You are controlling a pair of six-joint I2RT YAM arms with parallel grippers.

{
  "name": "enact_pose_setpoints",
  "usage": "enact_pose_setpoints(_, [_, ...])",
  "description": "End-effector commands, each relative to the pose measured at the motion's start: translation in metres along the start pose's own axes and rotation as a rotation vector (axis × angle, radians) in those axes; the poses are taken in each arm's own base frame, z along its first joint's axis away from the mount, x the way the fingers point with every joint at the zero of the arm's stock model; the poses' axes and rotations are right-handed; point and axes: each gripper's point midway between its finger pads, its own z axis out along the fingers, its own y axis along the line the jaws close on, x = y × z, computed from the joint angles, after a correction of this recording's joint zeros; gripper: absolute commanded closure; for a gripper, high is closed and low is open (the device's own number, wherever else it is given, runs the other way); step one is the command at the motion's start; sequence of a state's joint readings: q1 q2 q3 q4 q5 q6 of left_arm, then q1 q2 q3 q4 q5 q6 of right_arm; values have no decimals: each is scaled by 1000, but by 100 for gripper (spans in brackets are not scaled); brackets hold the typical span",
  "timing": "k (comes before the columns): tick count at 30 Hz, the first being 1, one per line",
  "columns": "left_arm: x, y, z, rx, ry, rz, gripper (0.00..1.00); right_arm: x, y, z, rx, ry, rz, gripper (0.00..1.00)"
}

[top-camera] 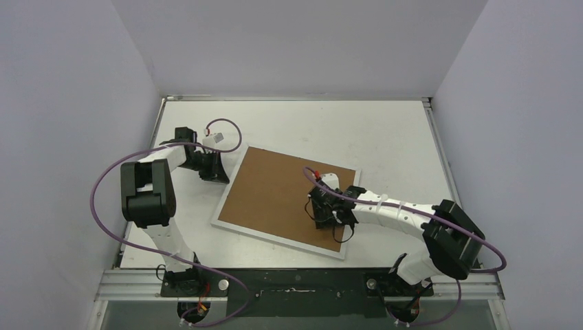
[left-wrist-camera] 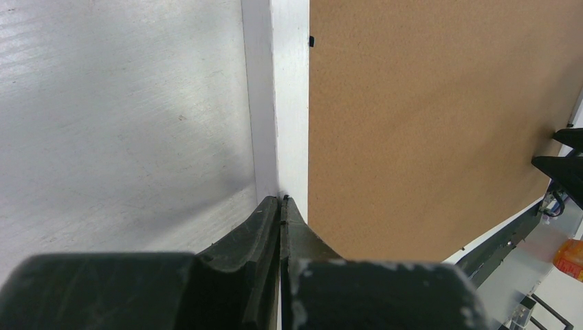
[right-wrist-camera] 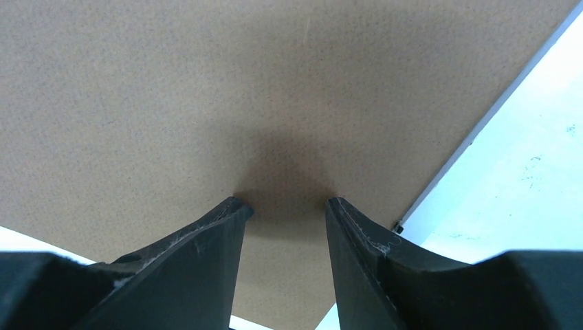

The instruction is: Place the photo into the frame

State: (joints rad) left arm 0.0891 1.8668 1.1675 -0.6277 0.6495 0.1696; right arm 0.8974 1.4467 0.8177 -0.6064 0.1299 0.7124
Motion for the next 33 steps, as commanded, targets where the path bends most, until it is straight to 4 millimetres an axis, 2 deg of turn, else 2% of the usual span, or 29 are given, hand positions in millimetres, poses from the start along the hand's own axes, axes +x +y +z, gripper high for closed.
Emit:
enact_pose_setpoints(1, [16,26,6,-94,72,4,100,4,9,2,10,15,-44,52])
enact_pose_setpoints(4, [16,26,5,-96,71,6,100,-14,39,-15,-34,-37,-97,53])
enact_pose_setpoints(6, [16,26,4,-97,72,4,100,-16,52,-17,-47,-46,-121,56])
enact_pose_setpoints(8, [16,26,5,-98,73,5,100,-13,56,-14,-58,-42,-119,58])
enact_pose_setpoints(12, [17,26,5,-95,75,4,100,4,55,-1,-69,0,-108,60])
enact_pose_setpoints(17, [17,26,5,-94,74,4,100,12,54,10,-79,28,-105,60])
enact_pose_setpoints(26, [18,26,6,-92,76,4,100,40,39,29,-72,125,-100,64])
enact_pose_setpoints(29, [18,26,6,-91,76,5,100,31,41,21,-86,99,-93,63])
enact_pose_setpoints(33, [18,28,6,-97,80,5,100,-2,58,-2,-132,26,-88,61])
